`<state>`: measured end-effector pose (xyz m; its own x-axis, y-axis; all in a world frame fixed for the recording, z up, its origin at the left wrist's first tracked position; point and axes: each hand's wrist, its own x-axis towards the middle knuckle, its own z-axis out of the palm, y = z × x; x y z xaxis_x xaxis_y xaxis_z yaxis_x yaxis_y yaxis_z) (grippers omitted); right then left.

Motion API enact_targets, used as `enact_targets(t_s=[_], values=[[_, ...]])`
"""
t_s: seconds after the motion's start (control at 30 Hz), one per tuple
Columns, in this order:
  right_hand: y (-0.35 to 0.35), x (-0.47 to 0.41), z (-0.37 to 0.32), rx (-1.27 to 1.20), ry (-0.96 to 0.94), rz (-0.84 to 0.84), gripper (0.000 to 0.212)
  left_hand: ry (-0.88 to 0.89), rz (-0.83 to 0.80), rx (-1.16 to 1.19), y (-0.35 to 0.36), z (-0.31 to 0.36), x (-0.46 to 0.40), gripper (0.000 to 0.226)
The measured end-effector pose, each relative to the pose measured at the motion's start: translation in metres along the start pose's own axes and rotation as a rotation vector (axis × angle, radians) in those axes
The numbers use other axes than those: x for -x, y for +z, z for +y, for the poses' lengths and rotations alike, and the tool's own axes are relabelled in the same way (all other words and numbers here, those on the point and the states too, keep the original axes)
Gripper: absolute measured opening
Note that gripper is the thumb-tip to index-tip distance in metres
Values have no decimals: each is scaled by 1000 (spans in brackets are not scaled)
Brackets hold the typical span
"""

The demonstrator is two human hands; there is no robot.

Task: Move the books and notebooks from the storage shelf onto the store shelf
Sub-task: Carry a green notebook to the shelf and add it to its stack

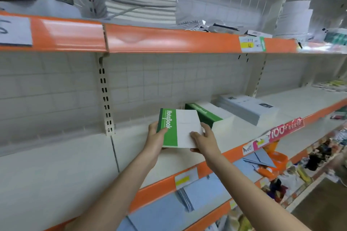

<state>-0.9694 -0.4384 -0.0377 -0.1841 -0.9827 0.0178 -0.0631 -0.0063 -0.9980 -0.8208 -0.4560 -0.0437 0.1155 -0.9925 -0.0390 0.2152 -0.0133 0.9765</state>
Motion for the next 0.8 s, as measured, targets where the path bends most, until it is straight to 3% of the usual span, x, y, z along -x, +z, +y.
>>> enact_targets(t_s=[0.27, 0.47, 0.8], values=[[-36, -53, -14, -42, 13, 2, 30, 3, -15, -5, 54, 3, -40, 28], [-48, -82, -11, -83, 30, -23, 37, 2, 2, -52, 71, -2, -59, 36], [-68, -148, -8, -122, 14, -164, 33, 31, 183, -75, 104, -4, -92, 34]])
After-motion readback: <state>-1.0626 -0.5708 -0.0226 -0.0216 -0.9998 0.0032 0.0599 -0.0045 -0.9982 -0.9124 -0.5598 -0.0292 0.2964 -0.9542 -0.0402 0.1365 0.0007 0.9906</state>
